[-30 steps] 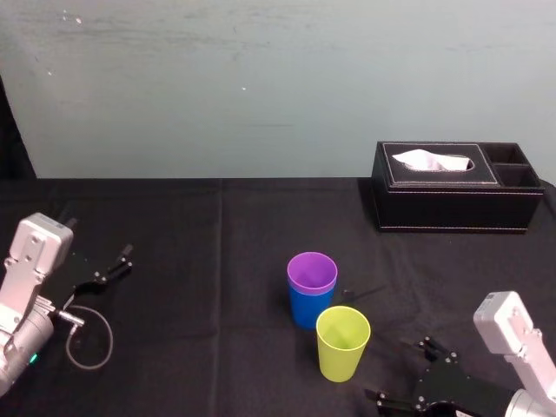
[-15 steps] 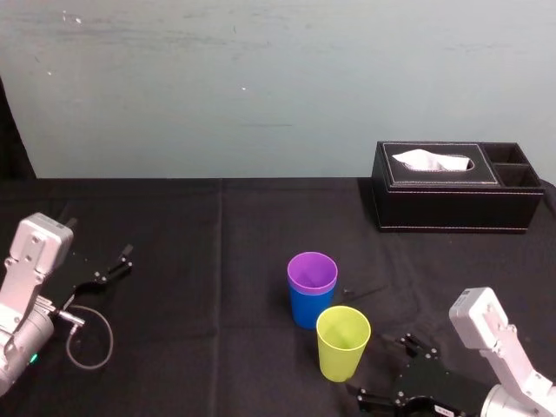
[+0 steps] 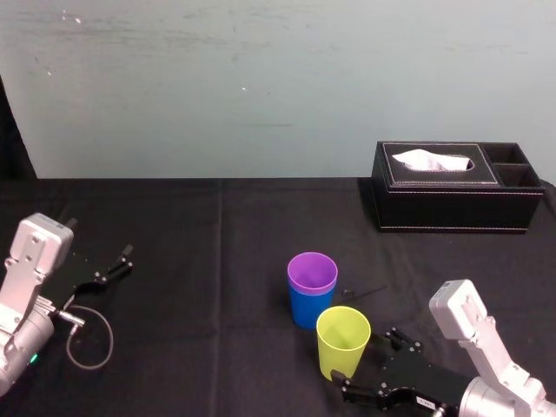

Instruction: Stack the three plastic cups sequentially using one hand.

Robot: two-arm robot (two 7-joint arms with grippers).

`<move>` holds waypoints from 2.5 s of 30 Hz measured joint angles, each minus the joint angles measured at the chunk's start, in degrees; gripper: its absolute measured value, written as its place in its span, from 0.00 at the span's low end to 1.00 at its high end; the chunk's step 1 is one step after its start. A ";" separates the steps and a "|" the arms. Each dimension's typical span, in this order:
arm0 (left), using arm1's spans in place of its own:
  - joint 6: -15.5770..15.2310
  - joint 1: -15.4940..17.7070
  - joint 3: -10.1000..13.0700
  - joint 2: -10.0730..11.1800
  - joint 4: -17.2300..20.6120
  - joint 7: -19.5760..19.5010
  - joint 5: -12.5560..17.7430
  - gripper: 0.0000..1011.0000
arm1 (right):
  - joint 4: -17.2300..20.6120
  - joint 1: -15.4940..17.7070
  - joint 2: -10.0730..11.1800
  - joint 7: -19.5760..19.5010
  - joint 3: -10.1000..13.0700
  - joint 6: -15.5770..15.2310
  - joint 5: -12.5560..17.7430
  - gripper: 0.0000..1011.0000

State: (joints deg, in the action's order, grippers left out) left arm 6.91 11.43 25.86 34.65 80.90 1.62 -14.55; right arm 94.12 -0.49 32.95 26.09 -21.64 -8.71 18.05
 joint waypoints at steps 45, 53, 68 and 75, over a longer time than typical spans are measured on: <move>0.00 0.00 0.00 0.00 0.00 0.00 0.00 0.99 | -3.17 -3.79 -3.90 -0.68 -1.76 -1.84 1.09 0.99; 0.00 0.00 0.00 0.00 0.00 0.00 0.00 0.99 | -3.04 -3.69 -3.83 -0.69 -1.72 -1.80 1.09 0.94; 0.00 -0.01 0.00 0.00 0.00 0.00 0.00 0.99 | -2.66 -3.56 -3.53 -0.68 -1.64 -1.62 0.95 0.71; 0.00 0.00 0.00 0.00 0.00 0.00 0.00 0.99 | 0.50 -3.53 -1.84 -0.70 -1.13 -2.70 0.44 0.71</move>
State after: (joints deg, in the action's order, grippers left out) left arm 6.91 11.43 25.86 34.65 80.90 1.62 -14.55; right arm 94.62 -4.02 31.12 25.39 -22.77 -11.40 18.49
